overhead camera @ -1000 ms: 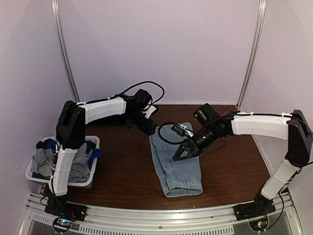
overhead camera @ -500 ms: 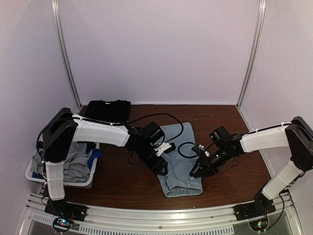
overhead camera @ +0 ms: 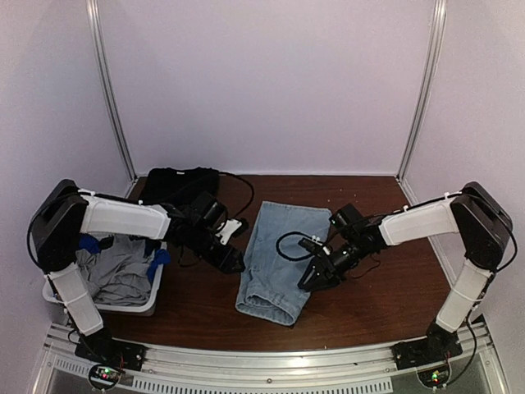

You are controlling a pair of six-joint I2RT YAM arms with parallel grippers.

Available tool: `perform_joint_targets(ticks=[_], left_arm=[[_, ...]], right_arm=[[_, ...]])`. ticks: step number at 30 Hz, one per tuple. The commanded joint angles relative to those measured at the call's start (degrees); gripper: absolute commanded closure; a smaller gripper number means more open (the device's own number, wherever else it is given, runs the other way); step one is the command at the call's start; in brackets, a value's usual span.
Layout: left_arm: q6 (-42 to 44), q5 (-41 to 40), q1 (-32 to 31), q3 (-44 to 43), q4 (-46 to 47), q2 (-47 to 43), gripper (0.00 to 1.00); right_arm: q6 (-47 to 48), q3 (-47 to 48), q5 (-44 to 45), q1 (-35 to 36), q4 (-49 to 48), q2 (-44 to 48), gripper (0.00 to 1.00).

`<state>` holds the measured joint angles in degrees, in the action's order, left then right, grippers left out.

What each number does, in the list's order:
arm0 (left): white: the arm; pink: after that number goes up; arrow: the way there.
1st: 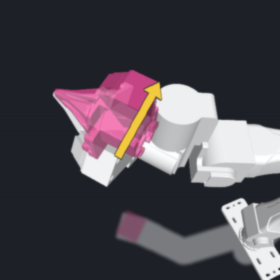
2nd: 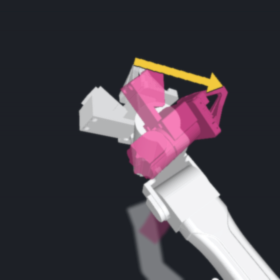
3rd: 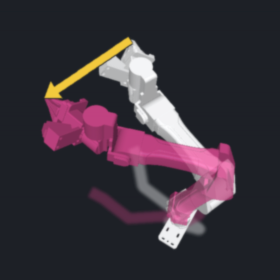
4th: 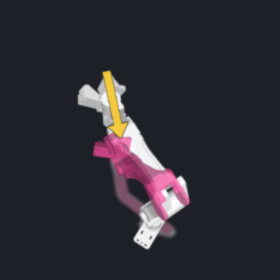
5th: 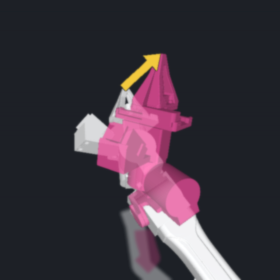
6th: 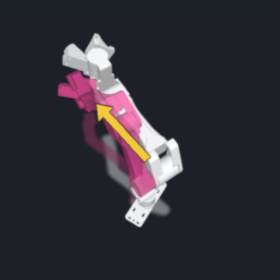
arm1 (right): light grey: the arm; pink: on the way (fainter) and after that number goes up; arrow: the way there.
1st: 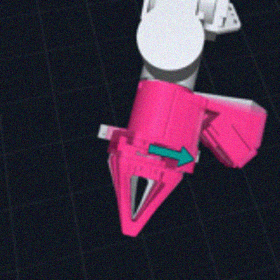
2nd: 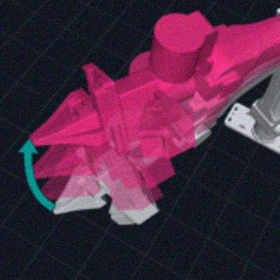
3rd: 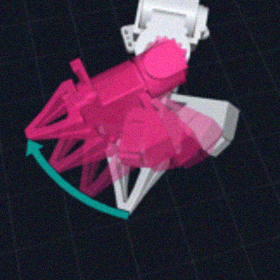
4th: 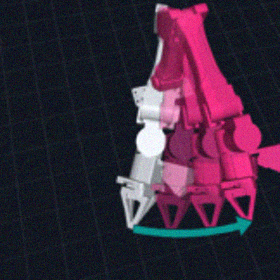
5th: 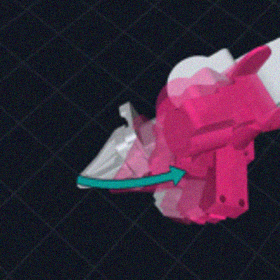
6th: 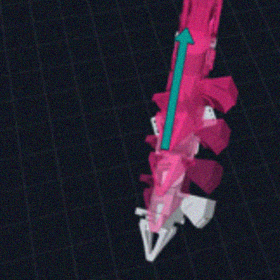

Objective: Fold and stack the mixed laundry pile
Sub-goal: Rotate the rectangle-folded skirt at the center of the board, then pick up the rectangle-folded skirt from the center of the board.

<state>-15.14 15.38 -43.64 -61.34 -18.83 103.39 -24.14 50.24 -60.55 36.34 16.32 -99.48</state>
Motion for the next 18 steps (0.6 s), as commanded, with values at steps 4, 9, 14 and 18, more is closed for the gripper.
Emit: perform_joint_targets(ticks=[4, 9, 14, 18], left_arm=[[-3.63, 0.80, -1.32, -0.77, 2.49, -7.04, 0.39], [-12.05, 3.59, -4.60, 0.41, 1.65, -6.36, 0.35], [-15.55, 4.74, -7.95, 1.57, 0.70, -4.63, 0.30], [-16.80, 2.92, -7.94, 0.10, -3.36, -0.52, 0.46]], right_arm=[[1.41, 5.00, 4.53, -2.39, 4.29, 7.75, 0.62], [-0.14, 3.33, 8.32, -3.29, 3.97, 8.62, 0.62], [-0.22, 2.28, 9.59, -3.49, 3.72, 9.41, 0.60], [1.04, 2.49, 9.90, -4.13, 4.63, 8.40, 0.60]])
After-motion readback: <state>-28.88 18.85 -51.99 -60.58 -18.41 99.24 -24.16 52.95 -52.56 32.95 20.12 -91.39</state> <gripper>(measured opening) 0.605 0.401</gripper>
